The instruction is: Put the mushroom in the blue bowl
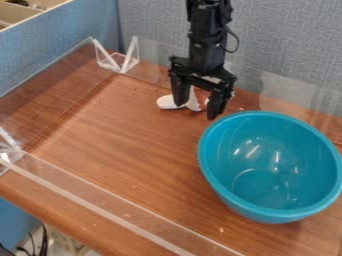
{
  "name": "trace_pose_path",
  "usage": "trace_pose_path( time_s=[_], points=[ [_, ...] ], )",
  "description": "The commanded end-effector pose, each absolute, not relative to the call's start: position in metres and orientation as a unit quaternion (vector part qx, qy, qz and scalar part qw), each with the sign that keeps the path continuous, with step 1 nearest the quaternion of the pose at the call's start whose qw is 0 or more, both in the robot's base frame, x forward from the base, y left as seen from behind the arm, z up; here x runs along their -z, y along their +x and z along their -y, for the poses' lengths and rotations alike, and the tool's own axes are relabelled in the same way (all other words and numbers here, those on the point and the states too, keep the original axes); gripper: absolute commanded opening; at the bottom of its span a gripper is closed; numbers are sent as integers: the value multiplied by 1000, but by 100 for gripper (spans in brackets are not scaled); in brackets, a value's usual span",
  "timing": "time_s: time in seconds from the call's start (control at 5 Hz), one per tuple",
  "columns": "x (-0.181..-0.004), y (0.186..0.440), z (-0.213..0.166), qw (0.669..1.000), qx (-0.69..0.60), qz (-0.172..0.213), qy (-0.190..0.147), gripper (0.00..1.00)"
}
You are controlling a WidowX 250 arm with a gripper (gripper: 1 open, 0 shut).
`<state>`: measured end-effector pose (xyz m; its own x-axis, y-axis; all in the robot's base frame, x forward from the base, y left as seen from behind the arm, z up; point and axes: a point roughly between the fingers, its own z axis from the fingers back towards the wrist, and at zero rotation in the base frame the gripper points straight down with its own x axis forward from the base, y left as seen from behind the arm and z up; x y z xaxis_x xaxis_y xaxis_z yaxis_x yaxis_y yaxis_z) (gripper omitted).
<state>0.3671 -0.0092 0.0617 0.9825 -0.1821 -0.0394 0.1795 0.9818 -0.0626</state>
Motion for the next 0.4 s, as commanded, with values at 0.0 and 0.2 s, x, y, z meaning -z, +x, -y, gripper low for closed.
trace_pose_path(
  time_s=[0.0, 0.2],
  points=[
    [-88, 375, 19, 996, 84, 16, -27, 100],
    [-91, 374, 26, 997, 75, 17, -28, 100]
  ],
)
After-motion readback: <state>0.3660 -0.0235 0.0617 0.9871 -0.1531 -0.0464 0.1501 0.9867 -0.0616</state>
